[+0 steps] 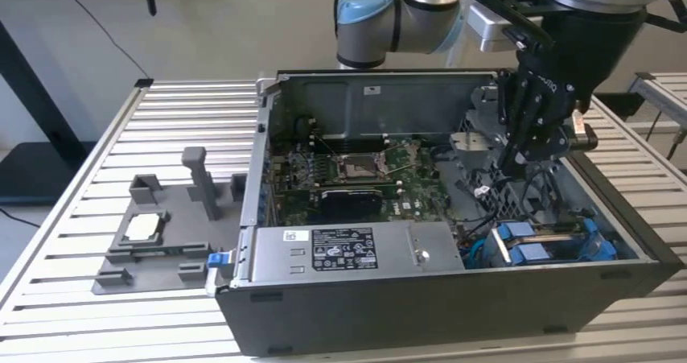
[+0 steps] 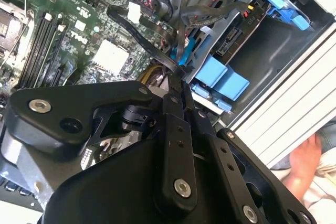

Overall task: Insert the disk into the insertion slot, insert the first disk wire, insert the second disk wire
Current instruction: 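Insert the second disk wire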

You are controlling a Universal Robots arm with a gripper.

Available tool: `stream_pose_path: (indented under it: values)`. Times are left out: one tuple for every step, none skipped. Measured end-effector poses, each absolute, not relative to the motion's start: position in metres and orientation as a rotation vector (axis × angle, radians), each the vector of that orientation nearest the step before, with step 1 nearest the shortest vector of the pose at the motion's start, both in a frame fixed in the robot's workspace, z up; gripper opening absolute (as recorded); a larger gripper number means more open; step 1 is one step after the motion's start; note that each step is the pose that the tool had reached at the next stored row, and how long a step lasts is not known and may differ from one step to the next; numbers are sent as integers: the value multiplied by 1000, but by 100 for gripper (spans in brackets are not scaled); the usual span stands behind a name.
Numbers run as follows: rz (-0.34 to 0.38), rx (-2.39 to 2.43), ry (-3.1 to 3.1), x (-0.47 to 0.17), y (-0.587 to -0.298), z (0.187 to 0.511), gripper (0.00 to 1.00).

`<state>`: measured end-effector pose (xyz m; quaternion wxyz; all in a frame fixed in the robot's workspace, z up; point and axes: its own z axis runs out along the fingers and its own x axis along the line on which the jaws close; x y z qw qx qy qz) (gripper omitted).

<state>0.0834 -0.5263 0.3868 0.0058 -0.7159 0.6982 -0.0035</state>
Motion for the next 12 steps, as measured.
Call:
stream_pose_path:
  values:
    - [-11, -2241, 2185, 83, -526, 387, 15]
    - [-11, -2241, 2185, 83, -526, 387, 15]
    - [-11, -2241, 2186, 83, -526, 387, 15]
    - [-12, -2241, 2186, 83, -526, 387, 15]
    - [-12, -2241, 2186, 83, -526, 387, 15]
    - [-12, -2241, 2186, 83, -526, 387, 15]
    - [-12, -2241, 2186, 83, -526, 387, 15]
    - [-12, -2241, 2186, 83, -526, 387, 15]
    - [-12, -2241, 2186, 83, -526, 387, 15]
    - [-13, -2242, 2186, 83, -526, 387, 15]
    - [-19, -2245, 2189, 84, -526, 387, 15]
    - [-31, -2250, 2194, 83, -526, 387, 17]
